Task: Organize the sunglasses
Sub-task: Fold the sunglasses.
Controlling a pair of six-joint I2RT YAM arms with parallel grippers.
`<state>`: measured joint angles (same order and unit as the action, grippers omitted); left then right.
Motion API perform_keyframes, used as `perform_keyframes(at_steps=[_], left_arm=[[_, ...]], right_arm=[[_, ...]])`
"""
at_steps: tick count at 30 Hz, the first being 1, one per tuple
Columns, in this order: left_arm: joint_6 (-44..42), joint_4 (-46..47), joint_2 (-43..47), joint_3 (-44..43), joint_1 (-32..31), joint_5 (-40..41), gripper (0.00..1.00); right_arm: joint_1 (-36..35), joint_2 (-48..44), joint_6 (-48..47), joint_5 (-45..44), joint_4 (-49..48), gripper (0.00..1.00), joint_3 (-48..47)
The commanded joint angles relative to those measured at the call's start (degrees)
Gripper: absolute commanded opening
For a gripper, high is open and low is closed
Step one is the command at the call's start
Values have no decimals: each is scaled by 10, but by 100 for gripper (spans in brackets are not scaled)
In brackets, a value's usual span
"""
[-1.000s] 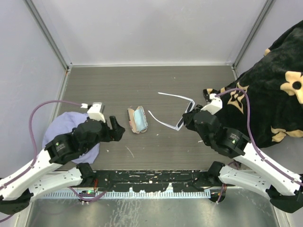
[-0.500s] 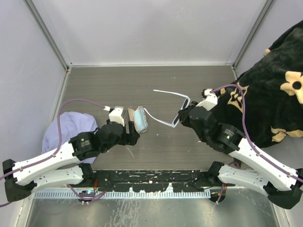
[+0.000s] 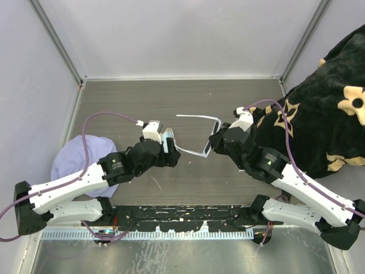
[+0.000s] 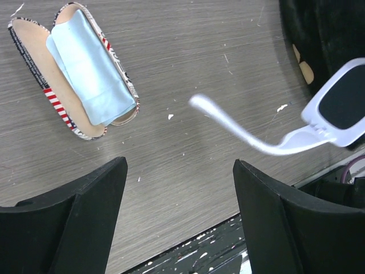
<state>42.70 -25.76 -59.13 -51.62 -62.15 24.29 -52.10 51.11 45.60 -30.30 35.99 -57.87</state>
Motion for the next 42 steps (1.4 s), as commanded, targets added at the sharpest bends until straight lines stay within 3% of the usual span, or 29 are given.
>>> perform_keyframes(at_steps=[1,28,37,42], left_arm=[[9,45,-13,-42,-2,11,78],[26,87,-151,-108,-6,-17,81],[21,91,-171,-118,-7,-33,81],[9,72,-148,-104,-8,-28,80]], right_arm=[[1,10,-9,26,-31,0,-11],[1,24,59,105,-112,0,82],[1,37,48,115,-121,0,80],[1,30,20,78,-87,0,70]])
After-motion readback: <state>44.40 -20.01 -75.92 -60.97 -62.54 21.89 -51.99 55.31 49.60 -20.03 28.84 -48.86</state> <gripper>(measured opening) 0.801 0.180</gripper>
